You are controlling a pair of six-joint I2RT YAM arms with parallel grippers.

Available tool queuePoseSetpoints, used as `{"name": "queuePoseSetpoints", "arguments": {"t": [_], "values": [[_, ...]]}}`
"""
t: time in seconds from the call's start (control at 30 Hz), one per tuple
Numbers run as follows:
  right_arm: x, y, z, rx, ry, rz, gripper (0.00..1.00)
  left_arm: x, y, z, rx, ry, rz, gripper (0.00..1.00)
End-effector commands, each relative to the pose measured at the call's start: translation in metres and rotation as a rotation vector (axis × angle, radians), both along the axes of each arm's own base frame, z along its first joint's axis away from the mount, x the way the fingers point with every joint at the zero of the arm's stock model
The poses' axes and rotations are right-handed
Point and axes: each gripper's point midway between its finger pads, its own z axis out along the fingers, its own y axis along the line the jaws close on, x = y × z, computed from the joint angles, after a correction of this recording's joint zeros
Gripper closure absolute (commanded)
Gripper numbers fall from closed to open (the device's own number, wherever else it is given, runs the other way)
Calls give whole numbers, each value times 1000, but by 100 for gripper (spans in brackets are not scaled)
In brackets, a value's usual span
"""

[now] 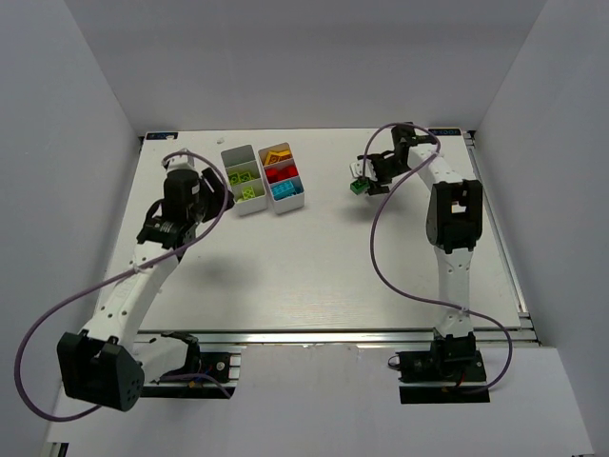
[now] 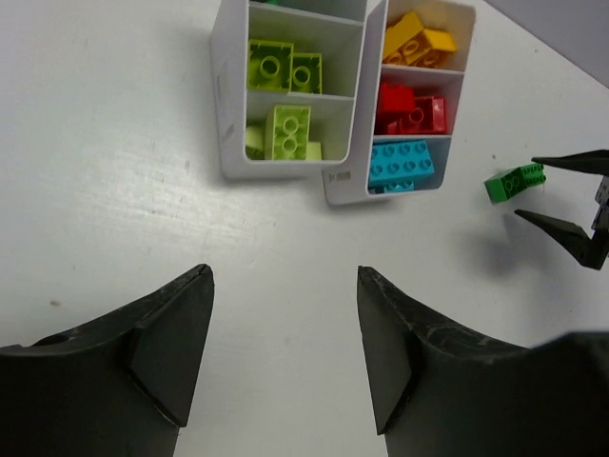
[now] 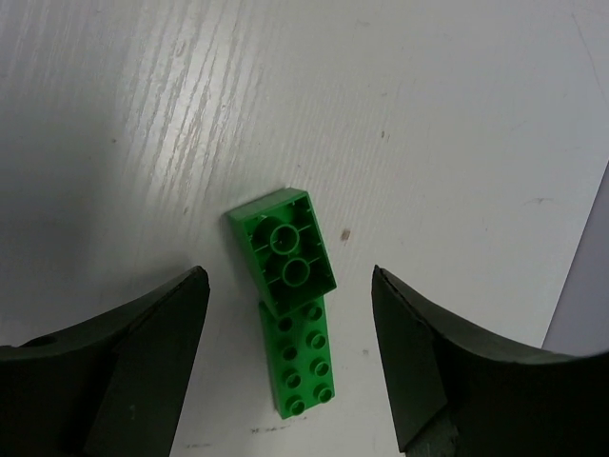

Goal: Sort the legos into containers by color

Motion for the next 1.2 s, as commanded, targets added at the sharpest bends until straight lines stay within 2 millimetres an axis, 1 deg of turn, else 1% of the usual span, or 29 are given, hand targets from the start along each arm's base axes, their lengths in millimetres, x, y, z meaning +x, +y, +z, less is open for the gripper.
{"name": "queuePoseSetpoints", "arguments": {"t": [0.0, 0.03, 0.07, 0.1, 0.17, 0.2, 0.27, 0.37, 0.4, 0.43, 0.47, 0.5, 0.57, 0.6, 0.63, 0.67, 0.73, 0.77, 0.8, 0.83, 0.87, 0.93, 0.97, 1.0, 1.03, 1.07, 1.1, 1.13, 1.17], "values": [[16, 11, 10, 27, -44, -17, 26, -17, 2, 0, -64, -9, 37, 29], [16, 12, 9, 32, -31, -34, 26, -20, 3, -1, -67, -8, 45, 29], [18, 13, 9, 33, -30, -38, 26, -23, 5, 2, -76, -20, 54, 28], [17, 13, 1, 28, -7, -40, 26, -26, 6, -2, -86, -12, 65, 28], [16, 13, -3, 12, 6, -41, 27, -30, 8, 1, -96, -21, 77, 28], [14, 12, -11, 0, 26, -39, 28, -31, 9, 2, -94, -20, 80, 28], [13, 11, -20, -16, 37, -41, 28, -33, 10, 2, -91, -18, 85, 28], [11, 8, -28, -38, 55, -41, 32, -34, 10, 4, -81, -8, 80, 28], [12, 8, -31, -47, 57, -35, 35, -34, 10, 4, -81, -5, 81, 28], [5, 5, -36, -70, 92, -27, 37, -34, 11, 5, -81, -7, 82, 28], [2, 4, -38, -84, 94, -11, 39, -34, 11, 6, -81, -8, 82, 28], [1, 3, -43, -96, 103, -3, 45, -35, 11, 6, -79, -7, 85, 28], [-9, -2, -47, -126, 128, 14, 51, -35, 11, 9, -85, -13, 87, 28], [-12, -3, -49, -135, 136, 20, 58, -36, 12, 10, -87, -18, 88, 28], [-17, -6, -52, -147, 152, 25, 62, -36, 12, 11, -89, -19, 88, 28], [-23, -7, -52, -154, 168, 39, 67, -37, 11, 9, -94, -17, 89, 28], [-35, -7, -55, -155, 205, 51, 71, -38, 10, 10, -102, -21, 82, 28], [-39, -8, -47, -151, 205, 52, 74, -38, 9, 8, -109, -18, 79, 28], [-43, -6, -45, -143, 210, 55, 75, -37, 6, 10, -118, -29, 67, 28], [-56, -6, -49, -125, 246, 58, 76, -38, -2, 10, -140, -31, 28, 28], [-57, -4, -35, -107, 222, 57, 78, -36, -8, 9, -165, -43, 5, 28], [-67, 1, -26, -67, 231, 53, 80, -35, -23, 6, -219, -51, -60, 27], [-81, 2, -20, -56, 244, 53, 81, -38, -43, 5, -298, -37, -142, 27], [-84, 5, -17, -40, 239, 50, 83, -35, -53, 1, -346, -63, -179, 25], [-90, 10, -10, -11, 255, 38, 84, -37, -65, 1, -388, -67, -221, 24], [-95, 14, 4, 6, 243, 37, 85, -38, -79, -3, -456, -48, -261, 24], [-108, 16, 1, 19, 276, 32, 86, -33, -88, 4, -484, -91, -291, 24], [-112, 22, 8, 51, 278, 34, 86, -37, -104, -2, -498, -70, -331, 23], [-119, 28, 21, 72, 290, 17, 87, -34, -116, -15, -501, -27, -351, 23]]}}
